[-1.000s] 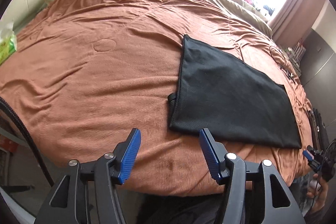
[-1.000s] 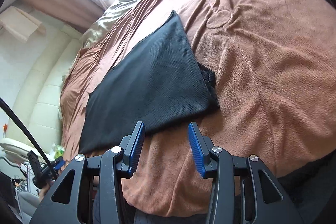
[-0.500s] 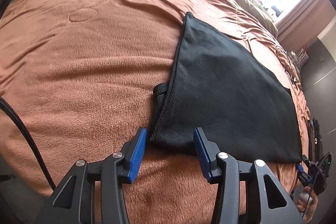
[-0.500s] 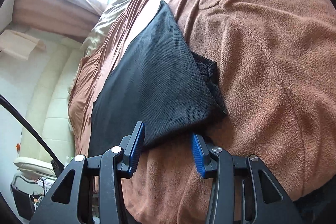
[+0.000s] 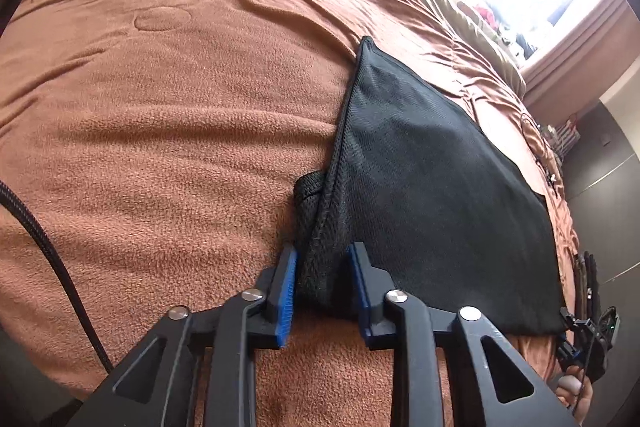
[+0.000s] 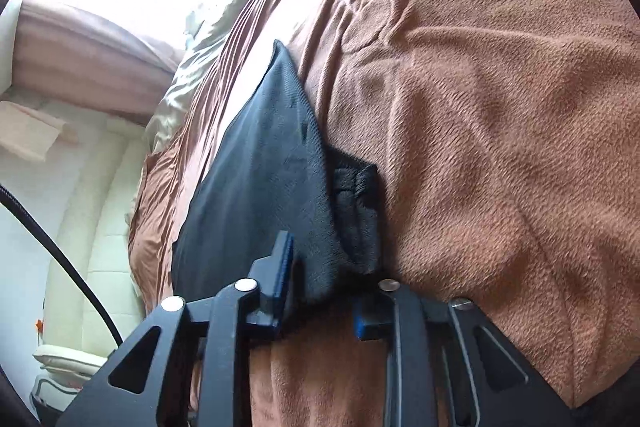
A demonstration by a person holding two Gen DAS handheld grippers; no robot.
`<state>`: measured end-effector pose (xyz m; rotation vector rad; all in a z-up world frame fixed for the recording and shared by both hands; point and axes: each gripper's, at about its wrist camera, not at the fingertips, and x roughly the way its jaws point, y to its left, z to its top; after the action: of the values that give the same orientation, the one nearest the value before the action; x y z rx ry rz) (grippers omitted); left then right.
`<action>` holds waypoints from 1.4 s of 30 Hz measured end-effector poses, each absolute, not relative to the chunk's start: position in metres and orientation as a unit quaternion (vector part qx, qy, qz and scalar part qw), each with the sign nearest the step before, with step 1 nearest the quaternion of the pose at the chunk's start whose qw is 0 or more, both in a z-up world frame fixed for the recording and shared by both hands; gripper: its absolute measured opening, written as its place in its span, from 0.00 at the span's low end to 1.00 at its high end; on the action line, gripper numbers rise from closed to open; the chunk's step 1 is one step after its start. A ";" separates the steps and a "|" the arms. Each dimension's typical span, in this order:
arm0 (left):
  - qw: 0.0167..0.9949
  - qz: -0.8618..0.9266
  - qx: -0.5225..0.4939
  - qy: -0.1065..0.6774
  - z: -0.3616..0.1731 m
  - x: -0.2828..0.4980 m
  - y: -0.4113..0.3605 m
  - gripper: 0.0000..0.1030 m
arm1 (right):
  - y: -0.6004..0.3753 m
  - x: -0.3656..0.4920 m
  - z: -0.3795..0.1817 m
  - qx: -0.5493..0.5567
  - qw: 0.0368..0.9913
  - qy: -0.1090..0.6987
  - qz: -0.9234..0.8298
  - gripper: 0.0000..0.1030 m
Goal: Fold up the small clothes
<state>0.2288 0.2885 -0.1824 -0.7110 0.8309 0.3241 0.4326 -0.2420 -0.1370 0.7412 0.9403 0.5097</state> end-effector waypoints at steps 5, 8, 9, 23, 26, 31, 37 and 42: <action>0.844 0.162 -0.334 0.386 -0.175 0.229 0.290 0.07 | -0.243 0.424 -0.128 0.328 0.807 0.437 0.225 0.01; 0.852 0.161 -0.327 0.375 -0.164 0.224 0.290 0.07 | -0.242 0.415 -0.115 0.312 0.815 0.432 0.227 0.00; 0.853 0.160 -0.328 0.373 -0.161 0.221 0.290 0.06 | -0.241 0.412 -0.111 0.307 0.817 0.431 0.227 0.00; 0.855 0.143 -0.341 0.363 -0.147 0.173 0.277 0.06 | -0.253 0.380 -0.089 0.266 0.828 0.440 0.223 0.00; 0.856 0.140 -0.343 0.361 -0.150 0.165 0.274 0.06 | -0.255 0.373 -0.088 0.250 0.833 0.441 0.222 0.00; 0.844 0.134 -0.366 0.368 -0.164 0.164 0.278 0.08 | -0.254 0.367 -0.082 0.201 0.848 0.447 0.203 0.10; 0.841 0.127 -0.375 0.370 -0.170 0.161 0.275 0.13 | -0.260 0.347 -0.054 0.155 0.879 0.415 0.175 0.35; 0.836 0.121 -0.397 0.359 -0.177 0.152 0.277 0.23 | -0.232 0.329 -0.037 0.110 0.886 0.399 0.209 0.35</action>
<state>0.1518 0.2775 -0.1769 -0.8395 0.7604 0.2568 0.3292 -0.2322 -0.0370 0.2292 0.8304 0.4347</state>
